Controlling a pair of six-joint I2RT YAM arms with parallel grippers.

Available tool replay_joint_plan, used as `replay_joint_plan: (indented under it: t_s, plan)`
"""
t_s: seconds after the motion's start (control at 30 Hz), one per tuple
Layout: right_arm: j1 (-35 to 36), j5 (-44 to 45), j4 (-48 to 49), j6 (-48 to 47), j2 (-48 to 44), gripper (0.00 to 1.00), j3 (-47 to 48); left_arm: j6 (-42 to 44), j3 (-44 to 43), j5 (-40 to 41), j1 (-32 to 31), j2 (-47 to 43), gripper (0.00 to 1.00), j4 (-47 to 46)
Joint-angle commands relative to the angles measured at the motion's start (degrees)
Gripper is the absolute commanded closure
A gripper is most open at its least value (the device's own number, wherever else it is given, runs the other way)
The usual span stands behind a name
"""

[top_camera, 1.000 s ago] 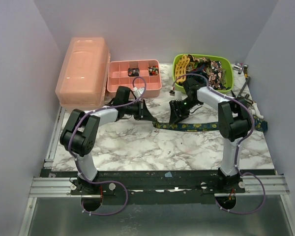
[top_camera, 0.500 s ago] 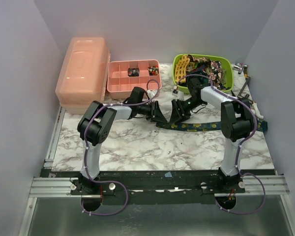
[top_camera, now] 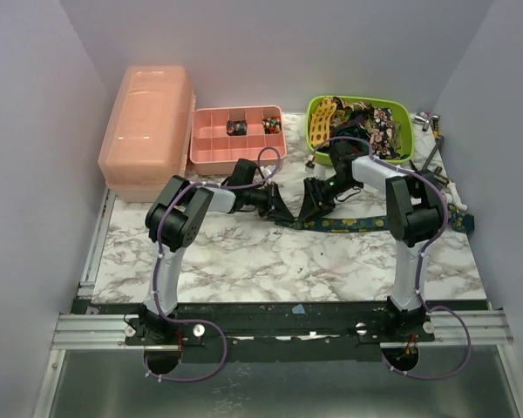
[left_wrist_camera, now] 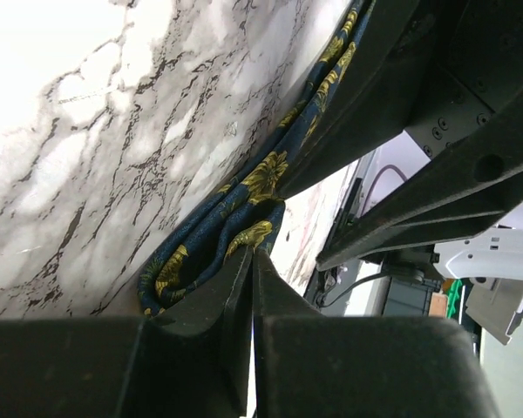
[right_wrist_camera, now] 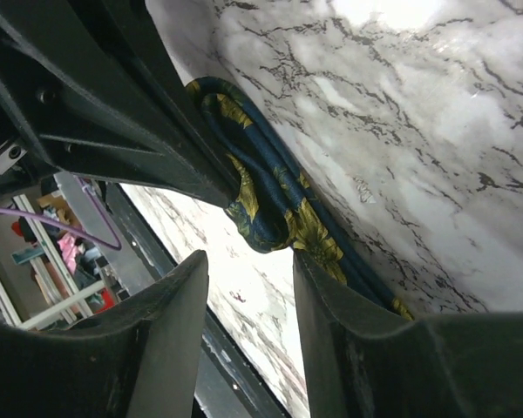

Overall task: Roll the ties
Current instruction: Roll the tie at the center of the board.

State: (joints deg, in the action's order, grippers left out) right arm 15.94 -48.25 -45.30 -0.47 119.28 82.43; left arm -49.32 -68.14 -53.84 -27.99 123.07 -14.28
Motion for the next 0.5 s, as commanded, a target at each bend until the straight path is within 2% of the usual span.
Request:
replay_joint_plan:
  t_s: [0.0, 0.1, 0.23, 0.3, 0.4, 0.43, 0.47]
  plan:
    - [1.16, 3.62, 2.92, 1.47, 2.08, 0.55, -0.38, -2.15, -0.73, -0.87, -0.14, 1.52, 0.95, -3.24]
    - [1.26, 6.53, 3.35, 1.09, 3.28, 0.56, -0.37, -2.40, -0.35, -0.91, -0.09, 1.48, 0.96, -3.77]
    - [1.28, 11.23, 3.25, -2.49, 5.52, 0.67, 0.43, -1.25, 0.47, -1.28, -0.14, -0.10, 0.93, -5.65]
    - [1.28, 13.47, 2.02, -4.84, 6.50, 0.73, 0.61, 2.69, 2.21, -0.69, -0.14, -3.58, 0.82, -6.46]
    - [1.28, 14.98, -1.20, -9.04, 7.28, 0.77, 0.01, 11.66, 8.26, 1.75, -0.31, -11.79, 0.59, -8.91]
    - [1.26, 14.86, -2.25, -10.93, 7.31, 0.78, -0.43, 14.72, 10.47, 2.56, -0.44, -14.26, 0.55, -9.30]
    - [1.24, 14.82, -3.58, -12.62, 7.37, 0.79, -0.78, 18.39, 12.22, 3.48, -0.56, -17.14, 0.45, -9.18]
